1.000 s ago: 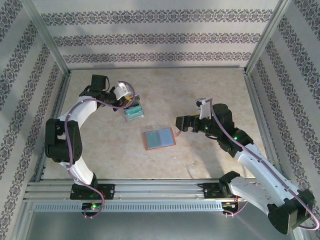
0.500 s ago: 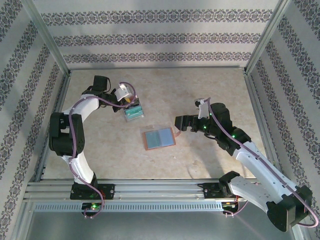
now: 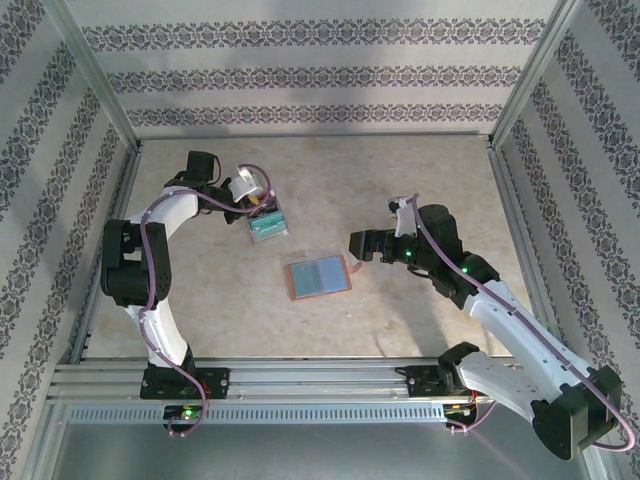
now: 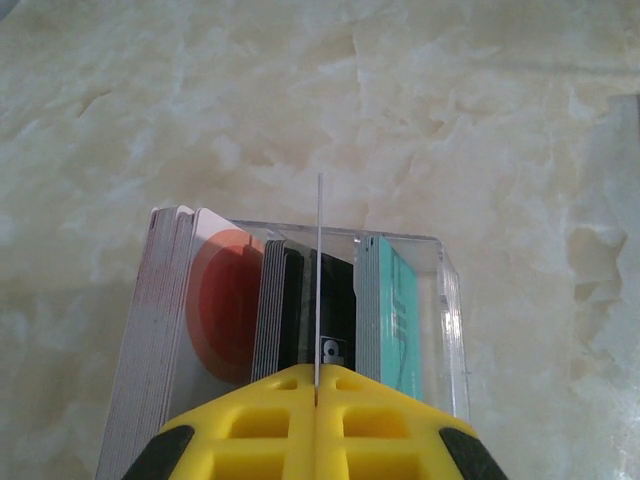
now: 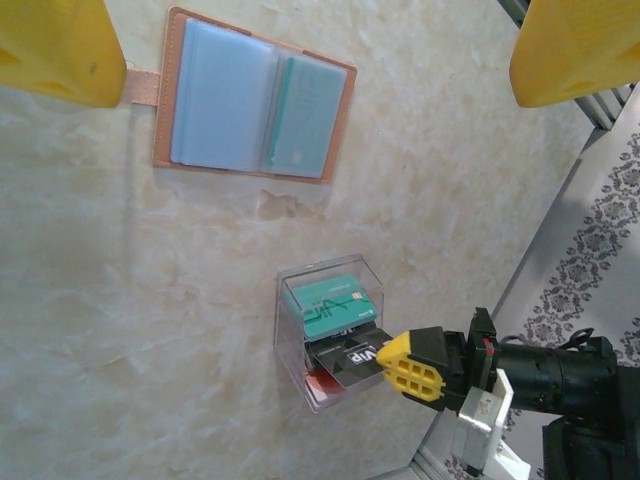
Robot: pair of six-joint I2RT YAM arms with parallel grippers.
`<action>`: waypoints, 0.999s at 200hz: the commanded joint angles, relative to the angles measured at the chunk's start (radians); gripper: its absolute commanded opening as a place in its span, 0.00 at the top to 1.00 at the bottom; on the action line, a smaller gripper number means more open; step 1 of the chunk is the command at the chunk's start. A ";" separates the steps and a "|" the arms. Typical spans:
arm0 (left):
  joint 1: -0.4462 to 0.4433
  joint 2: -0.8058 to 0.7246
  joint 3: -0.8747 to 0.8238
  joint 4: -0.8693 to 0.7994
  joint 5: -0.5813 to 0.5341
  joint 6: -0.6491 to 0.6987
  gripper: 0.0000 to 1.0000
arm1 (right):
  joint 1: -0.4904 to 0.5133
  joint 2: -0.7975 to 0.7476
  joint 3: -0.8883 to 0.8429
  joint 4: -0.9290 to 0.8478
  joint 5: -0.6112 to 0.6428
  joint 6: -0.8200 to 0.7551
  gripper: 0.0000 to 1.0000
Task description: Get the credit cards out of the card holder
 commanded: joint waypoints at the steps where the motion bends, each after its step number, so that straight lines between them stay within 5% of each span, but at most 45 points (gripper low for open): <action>1: 0.015 0.029 0.042 -0.039 0.014 0.036 1.00 | -0.009 0.010 0.022 0.002 0.001 0.002 0.02; 108: 0.015 0.058 0.023 0.001 -0.014 0.016 1.00 | -0.009 0.021 0.027 0.015 -0.022 0.001 0.02; 144: 0.015 0.040 0.026 0.004 -0.005 -0.011 0.79 | -0.009 0.016 0.025 0.016 -0.026 0.002 0.02; 200: 0.014 -0.027 0.023 -0.011 0.006 -0.028 0.78 | -0.008 0.019 0.021 0.019 -0.032 -0.001 0.02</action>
